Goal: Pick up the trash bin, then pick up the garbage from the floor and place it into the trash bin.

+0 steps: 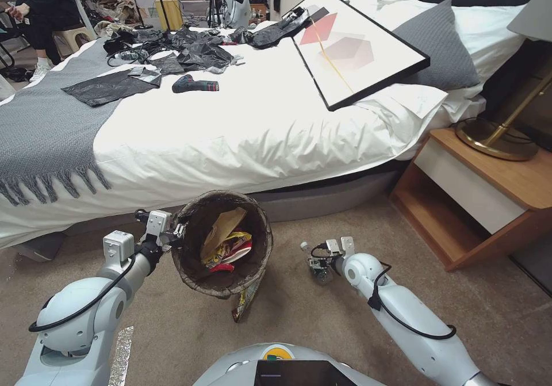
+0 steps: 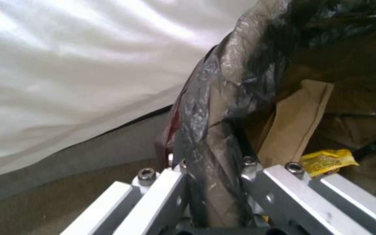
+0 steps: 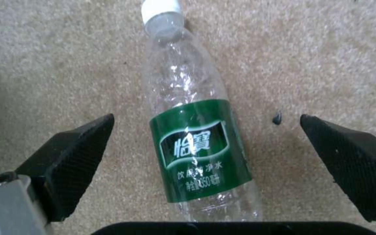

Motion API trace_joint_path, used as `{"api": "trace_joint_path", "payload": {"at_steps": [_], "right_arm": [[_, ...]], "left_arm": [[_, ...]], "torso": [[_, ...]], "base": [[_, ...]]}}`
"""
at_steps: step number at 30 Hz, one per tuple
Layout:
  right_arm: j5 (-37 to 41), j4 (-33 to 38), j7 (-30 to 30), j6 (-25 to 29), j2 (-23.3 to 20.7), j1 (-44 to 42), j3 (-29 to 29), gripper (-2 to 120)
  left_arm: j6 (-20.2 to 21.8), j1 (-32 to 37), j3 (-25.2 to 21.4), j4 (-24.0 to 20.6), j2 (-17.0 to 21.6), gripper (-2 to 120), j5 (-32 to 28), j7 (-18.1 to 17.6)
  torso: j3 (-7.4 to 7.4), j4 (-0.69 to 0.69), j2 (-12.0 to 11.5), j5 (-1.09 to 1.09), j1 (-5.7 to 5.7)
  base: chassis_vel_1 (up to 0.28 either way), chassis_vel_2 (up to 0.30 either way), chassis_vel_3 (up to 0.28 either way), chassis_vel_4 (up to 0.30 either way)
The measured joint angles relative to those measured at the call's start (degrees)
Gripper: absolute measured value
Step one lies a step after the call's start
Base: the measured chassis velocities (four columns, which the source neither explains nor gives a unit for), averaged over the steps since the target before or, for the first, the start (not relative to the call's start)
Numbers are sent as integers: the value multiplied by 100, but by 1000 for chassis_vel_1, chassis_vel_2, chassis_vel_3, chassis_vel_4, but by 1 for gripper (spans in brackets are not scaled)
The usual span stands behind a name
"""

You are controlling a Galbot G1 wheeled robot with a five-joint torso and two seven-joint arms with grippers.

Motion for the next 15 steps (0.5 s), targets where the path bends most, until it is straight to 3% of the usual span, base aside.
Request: {"api": "trace_joint_path", "payload": {"at_steps": [9, 15], "right_arm": [[4, -302, -50, 6, 140, 100, -135, 100], [41, -484, -48, 4, 277, 194, -241, 82]], "left_arm": [[0, 1, -5, 5, -12, 0, 10, 5], [0, -7, -11, 15, -30, 0, 10, 12]], "torso": [[0, 0, 0, 1, 0], [0, 1, 0, 0, 0]], "base": [[0, 0, 0, 0], [0, 0, 0, 0]]}}
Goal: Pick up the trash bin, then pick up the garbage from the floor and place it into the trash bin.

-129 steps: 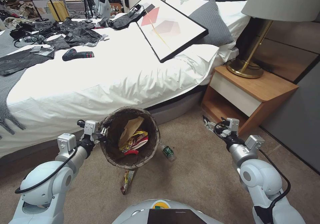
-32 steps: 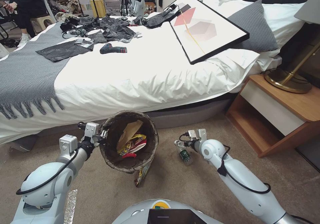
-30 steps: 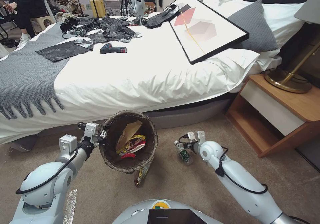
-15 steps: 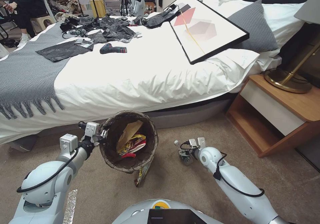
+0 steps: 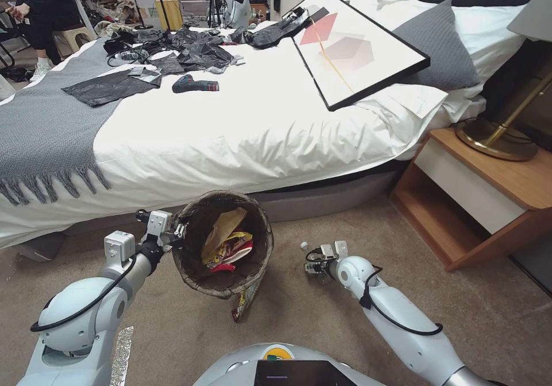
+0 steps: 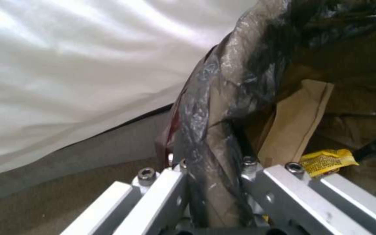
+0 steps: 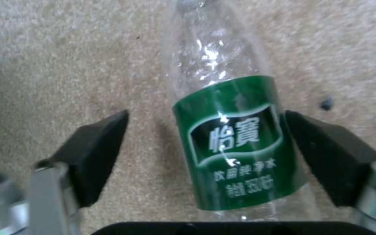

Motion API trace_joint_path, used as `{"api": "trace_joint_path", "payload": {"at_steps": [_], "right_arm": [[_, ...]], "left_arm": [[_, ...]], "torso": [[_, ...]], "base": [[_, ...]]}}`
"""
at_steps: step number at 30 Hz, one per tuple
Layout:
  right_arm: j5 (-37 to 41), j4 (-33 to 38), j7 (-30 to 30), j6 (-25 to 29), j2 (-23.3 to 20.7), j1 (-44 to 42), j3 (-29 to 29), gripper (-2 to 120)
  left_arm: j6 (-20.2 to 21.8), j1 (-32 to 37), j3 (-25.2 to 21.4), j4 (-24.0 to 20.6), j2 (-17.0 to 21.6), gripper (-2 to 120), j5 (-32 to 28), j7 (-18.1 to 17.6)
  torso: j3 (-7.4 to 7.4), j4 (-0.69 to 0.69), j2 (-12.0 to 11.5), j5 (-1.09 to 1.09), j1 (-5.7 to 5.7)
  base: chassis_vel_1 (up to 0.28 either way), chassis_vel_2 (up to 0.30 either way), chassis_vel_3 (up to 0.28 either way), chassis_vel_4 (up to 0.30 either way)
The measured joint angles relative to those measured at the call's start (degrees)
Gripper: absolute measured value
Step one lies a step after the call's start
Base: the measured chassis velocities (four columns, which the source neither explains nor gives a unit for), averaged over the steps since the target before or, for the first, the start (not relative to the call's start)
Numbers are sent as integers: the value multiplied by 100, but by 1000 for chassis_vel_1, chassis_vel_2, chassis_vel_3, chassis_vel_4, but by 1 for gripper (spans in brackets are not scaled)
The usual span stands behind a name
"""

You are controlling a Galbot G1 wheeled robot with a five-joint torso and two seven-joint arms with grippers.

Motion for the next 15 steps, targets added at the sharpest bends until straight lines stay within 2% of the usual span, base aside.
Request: {"api": "trace_joint_path", "payload": {"at_steps": [2, 3, 5, 6, 9, 15], "right_arm": [[4, -91, 13, 1, 64, 29, -19, 74], [4, -91, 13, 1, 64, 29, -19, 74], [-9, -218, 7, -2, 132, 46, -26, 61], [-9, -218, 7, -2, 132, 46, -26, 61], [-97, -345, -17, 16, 205, 59, -13, 45], [-148, -387, -38, 36, 185, 58, 37, 30]], "left_arm": [[0, -5, -4, 5, 0, 0, 0, 9], [0, -5, -4, 5, 0, 0, 0, 9], [0, -11, -15, 15, 4, 0, -1, 24], [0, -11, -15, 15, 4, 0, -1, 24], [0, -21, -16, 27, 2, 0, -1, 30], [0, -33, -28, 28, 7, 0, 0, 35]], "torso": [[0, 0, 0, -1, 0], [0, 0, 0, -1, 0], [0, 0, 0, 0, 0], [0, 0, 0, 0, 0], [0, -1, 0, -2, 0], [-1, 1, 1, 0, 0]], "base": [[0, 0, 0, 0], [0, 0, 0, 0], [0, 0, 0, 0], [0, 0, 0, 0], [0, 0, 0, 0], [0, 0, 0, 0]]}}
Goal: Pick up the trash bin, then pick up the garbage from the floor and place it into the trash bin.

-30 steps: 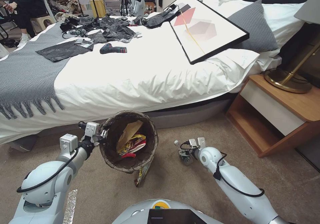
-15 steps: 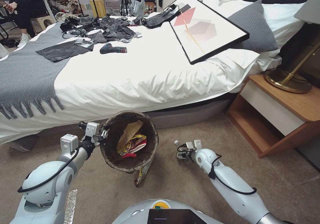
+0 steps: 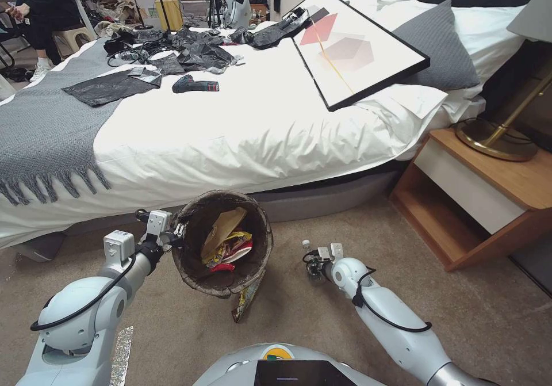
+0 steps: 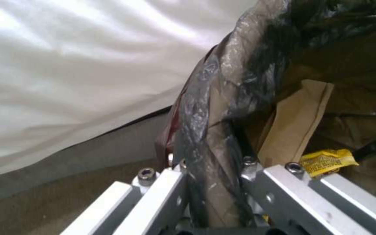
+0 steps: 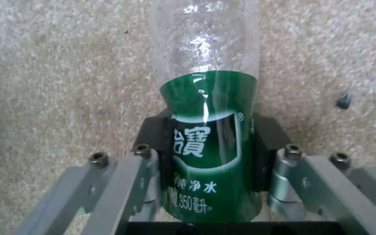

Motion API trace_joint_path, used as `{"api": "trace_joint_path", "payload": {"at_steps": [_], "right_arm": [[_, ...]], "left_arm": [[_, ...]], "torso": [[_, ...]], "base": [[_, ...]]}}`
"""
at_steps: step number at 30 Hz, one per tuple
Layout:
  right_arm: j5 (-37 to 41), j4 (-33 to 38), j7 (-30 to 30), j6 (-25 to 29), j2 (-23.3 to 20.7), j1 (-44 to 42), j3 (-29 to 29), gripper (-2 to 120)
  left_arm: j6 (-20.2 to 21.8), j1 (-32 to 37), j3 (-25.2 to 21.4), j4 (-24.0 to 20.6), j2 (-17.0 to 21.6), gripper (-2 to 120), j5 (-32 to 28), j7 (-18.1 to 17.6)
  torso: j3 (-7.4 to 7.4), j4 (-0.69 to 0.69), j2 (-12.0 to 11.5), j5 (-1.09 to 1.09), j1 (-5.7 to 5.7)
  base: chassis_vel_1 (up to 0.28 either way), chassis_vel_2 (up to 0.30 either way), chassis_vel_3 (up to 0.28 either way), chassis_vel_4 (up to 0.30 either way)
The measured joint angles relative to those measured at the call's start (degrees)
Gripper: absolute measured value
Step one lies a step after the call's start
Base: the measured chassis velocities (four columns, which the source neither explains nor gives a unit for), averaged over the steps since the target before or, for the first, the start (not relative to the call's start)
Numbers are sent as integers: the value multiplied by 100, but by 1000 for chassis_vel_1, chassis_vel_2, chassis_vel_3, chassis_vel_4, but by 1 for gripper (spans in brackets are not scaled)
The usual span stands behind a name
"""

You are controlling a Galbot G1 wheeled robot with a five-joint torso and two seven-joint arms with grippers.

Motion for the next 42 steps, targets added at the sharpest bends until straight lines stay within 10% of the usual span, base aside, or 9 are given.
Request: {"api": "trace_joint_path", "payload": {"at_steps": [14, 30, 42], "right_arm": [[-21, 334, 48, -9, -229, -209, 190, 27], [1811, 4058, 797, -226, -1571, -818, 1137, 27], [4250, 5989, 526, -192, -2680, 918, 1361, 27]], "left_arm": [[0, -10, -4, 0, 18, 0, 13, 20], [0, 47, -57, -95, 24, 0, 52, 30], [0, 14, 17, -33, -3, 0, 149, 30]], "torso": [[2, -3, -1, 1, 0], [0, -2, -1, 1, 0], [0, -2, -1, 0, 0]], "base": [[0, 0, 0, 0], [0, 0, 0, 0], [0, 0, 0, 0]]}}
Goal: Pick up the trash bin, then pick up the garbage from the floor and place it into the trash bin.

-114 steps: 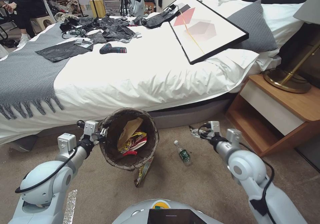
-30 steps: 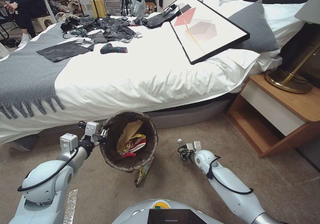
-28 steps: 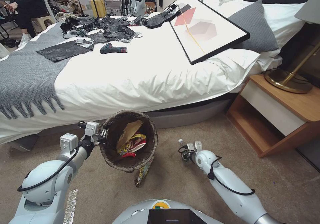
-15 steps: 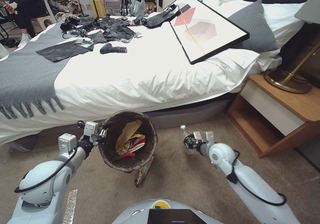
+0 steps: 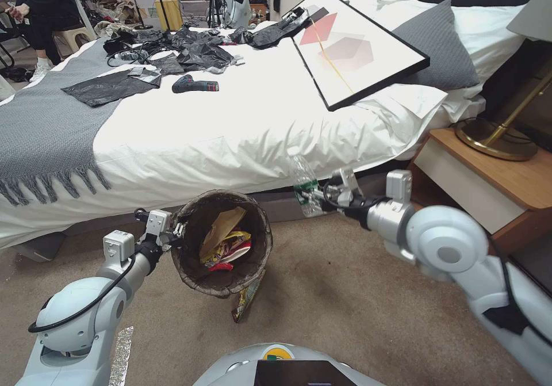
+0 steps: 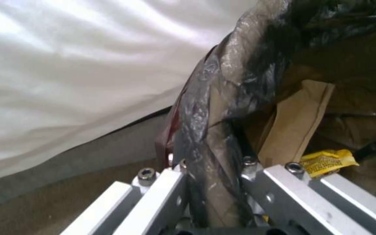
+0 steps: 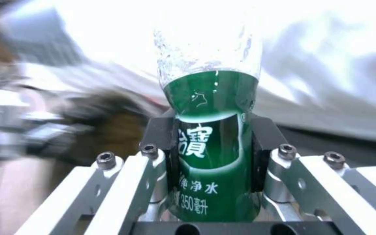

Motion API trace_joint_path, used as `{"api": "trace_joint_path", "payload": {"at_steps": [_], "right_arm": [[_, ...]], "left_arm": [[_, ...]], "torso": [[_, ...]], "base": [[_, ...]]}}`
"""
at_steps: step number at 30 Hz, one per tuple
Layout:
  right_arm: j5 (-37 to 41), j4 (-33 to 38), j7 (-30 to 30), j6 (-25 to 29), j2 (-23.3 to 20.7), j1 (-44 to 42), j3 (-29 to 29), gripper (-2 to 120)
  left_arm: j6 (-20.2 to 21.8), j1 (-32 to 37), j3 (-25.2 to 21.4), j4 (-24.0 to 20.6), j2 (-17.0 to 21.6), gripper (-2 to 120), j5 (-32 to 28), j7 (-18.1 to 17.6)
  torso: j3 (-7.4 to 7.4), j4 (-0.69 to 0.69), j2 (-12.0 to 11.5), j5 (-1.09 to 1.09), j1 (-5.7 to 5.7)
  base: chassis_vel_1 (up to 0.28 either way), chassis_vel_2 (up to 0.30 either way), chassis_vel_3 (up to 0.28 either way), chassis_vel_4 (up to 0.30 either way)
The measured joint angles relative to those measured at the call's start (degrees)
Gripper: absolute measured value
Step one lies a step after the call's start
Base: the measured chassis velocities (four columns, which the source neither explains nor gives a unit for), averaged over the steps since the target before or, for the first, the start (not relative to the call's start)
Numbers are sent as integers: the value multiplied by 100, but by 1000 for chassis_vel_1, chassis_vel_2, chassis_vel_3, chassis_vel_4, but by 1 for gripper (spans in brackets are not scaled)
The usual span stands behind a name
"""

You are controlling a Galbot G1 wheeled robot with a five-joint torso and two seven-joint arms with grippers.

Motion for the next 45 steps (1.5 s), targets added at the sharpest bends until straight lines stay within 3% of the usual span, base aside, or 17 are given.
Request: {"api": "trace_joint_path", "payload": {"at_steps": [7, 10, 12, 18, 26, 45], "right_arm": [[1487, 87, 283, 343, 228, 1472, -730, 27], [1911, -65, 487, 481, 539, 2173, -1484, 27], [1921, -99, 486, 490, 581, 2267, -1613, 27], [1722, -452, 394, 536, 968, 2994, -2784, 27], [1156, -927, 394, 532, 1267, 2887, -3572, 27], [-239, -2087, 145, 485, 1567, 1937, -4286, 27]], "left_arm": [[0, -28, 25, 54, -17, 0, 24, -1], [0, -45, 29, 102, -18, 0, 39, -2], [0, -48, 28, 110, -17, 0, 40, -2], [0, -62, -12, 127, -17, 0, 32, -2], [0, -73, -74, 138, -14, 0, 4, 1], [0, -150, -113, 268, 4, 0, -32, 10]], "torso": [[0, 2, 0, 0, 0], [0, 1, 0, -1, 0], [1, 0, 0, -1, 0], [1, 1, 0, -2, 0], [1, 1, 0, -1, 0], [0, 0, 0, 0, 0]], "base": [[0, 0, 0, 0], [0, 0, 0, 0], [0, 0, 0, 0], [0, 0, 0, 0], [0, 0, 0, 0], [0, 0, 0, 0]]}}
